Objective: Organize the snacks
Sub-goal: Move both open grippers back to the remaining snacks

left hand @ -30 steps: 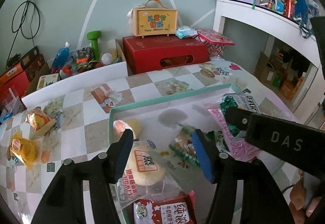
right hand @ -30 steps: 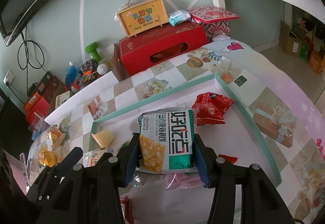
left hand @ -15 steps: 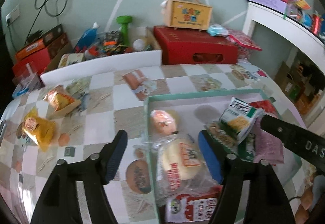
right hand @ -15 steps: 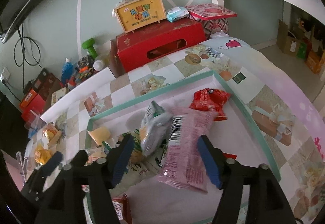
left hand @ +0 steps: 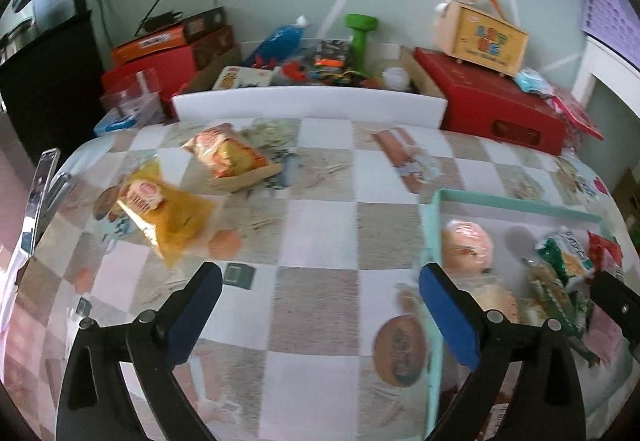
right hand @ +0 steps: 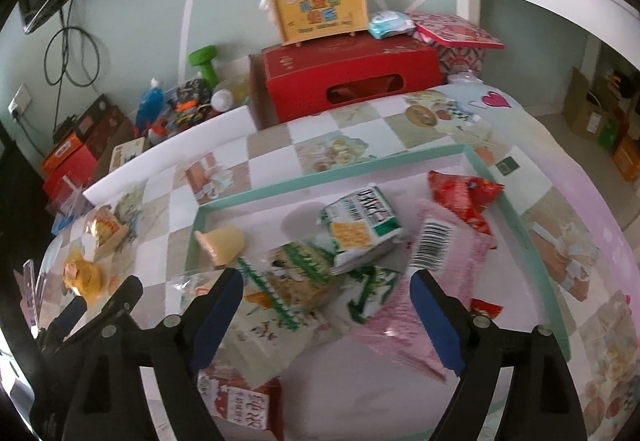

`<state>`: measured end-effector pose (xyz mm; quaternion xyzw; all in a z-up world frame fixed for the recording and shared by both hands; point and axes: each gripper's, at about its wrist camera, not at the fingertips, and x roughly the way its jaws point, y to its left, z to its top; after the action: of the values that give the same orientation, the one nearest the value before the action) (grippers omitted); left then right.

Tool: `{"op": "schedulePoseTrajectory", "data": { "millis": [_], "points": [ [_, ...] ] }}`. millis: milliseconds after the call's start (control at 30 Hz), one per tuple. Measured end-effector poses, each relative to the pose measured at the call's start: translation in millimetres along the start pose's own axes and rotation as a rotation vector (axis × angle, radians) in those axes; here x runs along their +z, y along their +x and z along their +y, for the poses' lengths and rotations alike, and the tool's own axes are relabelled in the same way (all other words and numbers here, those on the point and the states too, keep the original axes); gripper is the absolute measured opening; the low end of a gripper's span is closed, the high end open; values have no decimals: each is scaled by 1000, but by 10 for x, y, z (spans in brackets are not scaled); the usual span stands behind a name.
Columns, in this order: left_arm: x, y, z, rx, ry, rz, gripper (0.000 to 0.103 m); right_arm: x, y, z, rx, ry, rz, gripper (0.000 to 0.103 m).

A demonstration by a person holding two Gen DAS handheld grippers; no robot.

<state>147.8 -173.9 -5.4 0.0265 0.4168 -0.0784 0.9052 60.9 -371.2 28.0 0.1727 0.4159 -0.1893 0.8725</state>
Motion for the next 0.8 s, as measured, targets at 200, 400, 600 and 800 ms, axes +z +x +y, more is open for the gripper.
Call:
{"op": "schedulePoseTrajectory", "data": {
  "millis": [200,400,600,800],
  "points": [
    [-11,53,85,34,-16,20,103,-18,11,134,-1,-40,-9,103],
    [-22,88,214,65,-47,38,103,-29,43,181,-16,-58,-4,103],
    [-19,102,305,78,-68,43,103,-36,74,205,-17,-65,-2,103],
    [4,75,358,86,-71,30,103,-41,90,279,-14,-82,-3,103]
  ]
}}
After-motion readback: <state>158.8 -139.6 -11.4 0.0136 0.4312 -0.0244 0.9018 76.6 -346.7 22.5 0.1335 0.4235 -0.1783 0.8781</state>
